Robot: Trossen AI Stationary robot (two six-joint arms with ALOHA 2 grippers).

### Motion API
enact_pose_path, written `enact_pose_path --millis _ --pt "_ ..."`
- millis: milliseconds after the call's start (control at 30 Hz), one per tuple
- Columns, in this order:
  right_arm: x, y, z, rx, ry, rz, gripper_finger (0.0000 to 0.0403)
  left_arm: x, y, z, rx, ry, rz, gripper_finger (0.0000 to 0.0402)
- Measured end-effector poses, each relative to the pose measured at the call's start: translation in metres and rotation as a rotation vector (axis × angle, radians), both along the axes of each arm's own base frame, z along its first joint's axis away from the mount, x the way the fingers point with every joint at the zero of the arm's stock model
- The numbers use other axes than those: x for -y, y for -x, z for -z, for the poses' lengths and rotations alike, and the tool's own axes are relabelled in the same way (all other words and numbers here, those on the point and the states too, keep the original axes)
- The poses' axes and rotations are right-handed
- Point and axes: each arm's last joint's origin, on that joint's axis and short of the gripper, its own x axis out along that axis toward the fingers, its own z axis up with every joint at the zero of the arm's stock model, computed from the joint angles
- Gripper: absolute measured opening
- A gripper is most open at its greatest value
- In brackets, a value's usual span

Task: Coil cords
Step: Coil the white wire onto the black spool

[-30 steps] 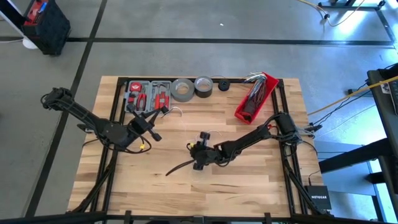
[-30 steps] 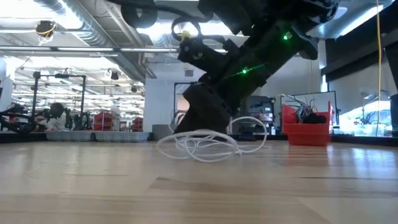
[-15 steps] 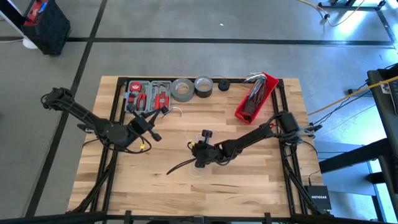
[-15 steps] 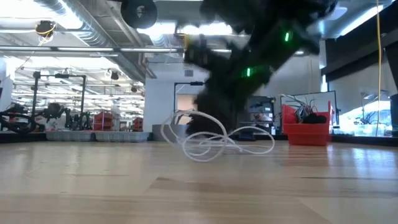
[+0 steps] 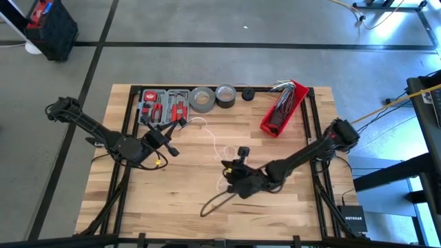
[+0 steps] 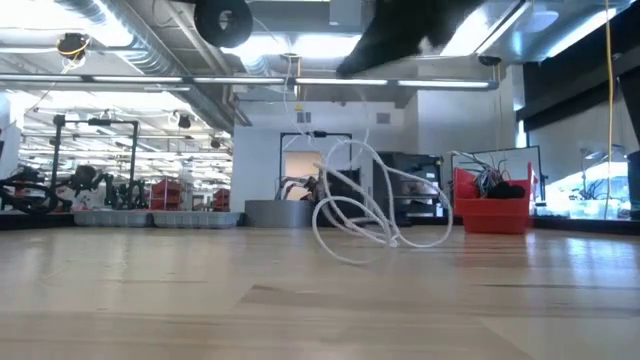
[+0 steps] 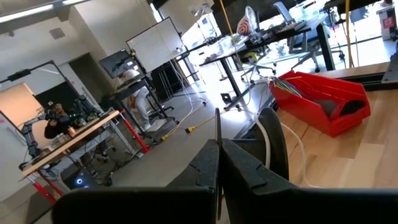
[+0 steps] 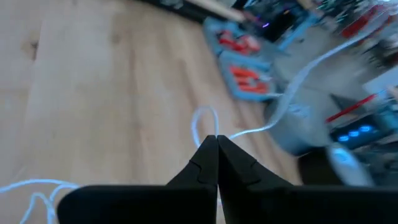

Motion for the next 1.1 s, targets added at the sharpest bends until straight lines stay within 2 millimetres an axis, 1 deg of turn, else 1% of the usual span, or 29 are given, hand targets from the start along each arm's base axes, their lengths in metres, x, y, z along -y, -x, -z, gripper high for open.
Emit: enact_pose_path --millis 167,300,367,467,533,600,667,767,900,1033,1100 --pt "-0.01 0.026 -0.028 0.064 0.108 0.055 0.0001 0.0 0.0 0.001 -0.012 -0.007 -0.018 0.0001" --pt "-0.021 0.057 -0.065 0.182 0.119 0.073 0.0001 -0.001 0.002 0.001 -0.014 -0.011 -0.07 0.0001" --pt "-0.024 0.072 -0.079 0.221 0.124 0.077 0.0001 -0.002 0.002 0.001 -0.018 -0.014 -0.08 0.0001" --pt "-0.024 0.084 -0.091 0.26 0.055 0.052 0.0003 -0.002 0.002 0.001 -0.016 -0.012 -0.08 0.0001" --pt "-0.024 0.085 -0.091 0.261 -0.023 0.027 0.001 -0.002 0.002 0.001 -0.014 -0.011 -0.08 0.0001" --pt "-0.019 0.082 -0.084 0.233 -0.089 0.026 0.0023 -0.002 0.002 0.001 -0.012 -0.01 -0.08 0.0001" --pt "-0.008 0.072 -0.07 0.195 -0.168 0.044 0.0043 -0.002 0.002 0.001 -0.011 -0.008 -0.08 0.0001" --pt "0.015 0.054 -0.037 0.108 -0.224 0.101 0.008 -0.002 0.002 0.001 -0.01 -0.008 -0.078 0.0001" --pt "0.05 0.028 0.008 0.019 -0.302 0.155 0.0129 -0.002 0.002 0.001 -0.017 -0.014 -0.076 0.0001" --pt "0.082 0.003 0.05 -0.087 -0.427 0.104 0.0156 -0.002 0.002 0.001 -0.018 -0.014 -0.076 0.0001" --pt "0.094 -0.009 0.063 -0.093 -0.479 0.08 0.0161 -0.002 0.002 0.001 -0.018 -0.014 -0.076 0.0001"
